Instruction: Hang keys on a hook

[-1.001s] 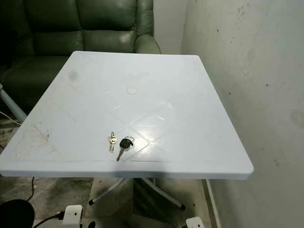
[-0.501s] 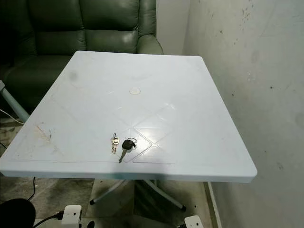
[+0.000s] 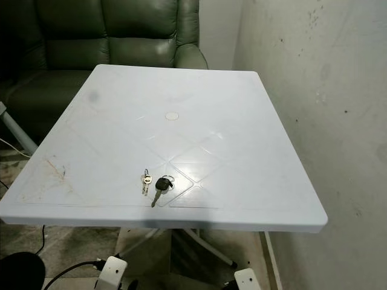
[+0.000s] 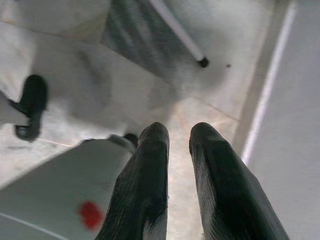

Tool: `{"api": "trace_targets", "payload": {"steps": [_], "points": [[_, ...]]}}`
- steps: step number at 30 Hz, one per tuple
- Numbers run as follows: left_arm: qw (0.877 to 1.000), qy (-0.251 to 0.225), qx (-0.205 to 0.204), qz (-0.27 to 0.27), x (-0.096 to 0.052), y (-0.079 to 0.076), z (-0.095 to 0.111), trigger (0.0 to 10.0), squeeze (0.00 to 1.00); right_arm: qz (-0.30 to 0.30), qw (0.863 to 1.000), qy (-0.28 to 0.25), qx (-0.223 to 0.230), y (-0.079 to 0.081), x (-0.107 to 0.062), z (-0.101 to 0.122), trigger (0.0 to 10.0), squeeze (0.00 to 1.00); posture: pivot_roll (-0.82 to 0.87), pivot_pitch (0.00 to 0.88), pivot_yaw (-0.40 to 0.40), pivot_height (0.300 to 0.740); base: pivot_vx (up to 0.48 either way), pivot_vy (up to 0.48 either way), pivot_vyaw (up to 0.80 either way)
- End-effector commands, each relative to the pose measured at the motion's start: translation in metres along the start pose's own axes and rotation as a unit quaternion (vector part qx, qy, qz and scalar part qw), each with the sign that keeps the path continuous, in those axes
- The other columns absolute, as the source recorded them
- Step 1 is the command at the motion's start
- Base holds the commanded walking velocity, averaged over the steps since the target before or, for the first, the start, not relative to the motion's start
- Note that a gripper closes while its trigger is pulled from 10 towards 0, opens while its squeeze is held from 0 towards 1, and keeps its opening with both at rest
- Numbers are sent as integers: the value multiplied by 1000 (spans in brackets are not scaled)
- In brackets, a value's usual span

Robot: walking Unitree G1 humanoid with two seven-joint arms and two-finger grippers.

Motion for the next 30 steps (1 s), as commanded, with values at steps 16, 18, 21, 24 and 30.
{"api": "trace_targets", "payload": {"steps": [16, 18, 21, 24, 30], "points": [[975, 65, -177, 121, -19, 39, -44, 10000, 0, 9, 999, 11, 32, 13, 1, -5, 10000, 1000, -64, 0, -26, 728, 0, 0, 0], [974, 66, -179, 123, -19, 40, -45, 10000, 0, 7, 999, 12, 32, 13, 1, -5, 10000, 1000, -64, 0, -26, 728, 0, 0, 0], [973, 65, -183, 128, -20, 43, -45, 10000, 0, 9, 1000, 9, 28, 14, 2, -3, 10000, 1000, -59, 0, -27, 728, 0, 0, 0], [971, 65, -186, 132, -20, 45, -45, 10000, 0, 7, 1000, 6, 27, 15, 2, -2, 10000, 1000, -59, 0, -29, 728, 0, 0, 0], [971, 64, -187, 135, -20, 48, -43, 10000, 0, 7, 1000, 3, 22, 14, 2, 0, 10000, 1000, -59, 0, -31, 728, 0, 0, 0]]}}
Point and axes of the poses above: a point about 5 cm out from each wrist's last joint towards the gripper, its own x axis pointing out of the wrist towards the gripper, its own z axis along the axis of the wrist's last joint, y = z × x, the point moved 5 cm from there along x, pointing out of the wrist towards the gripper
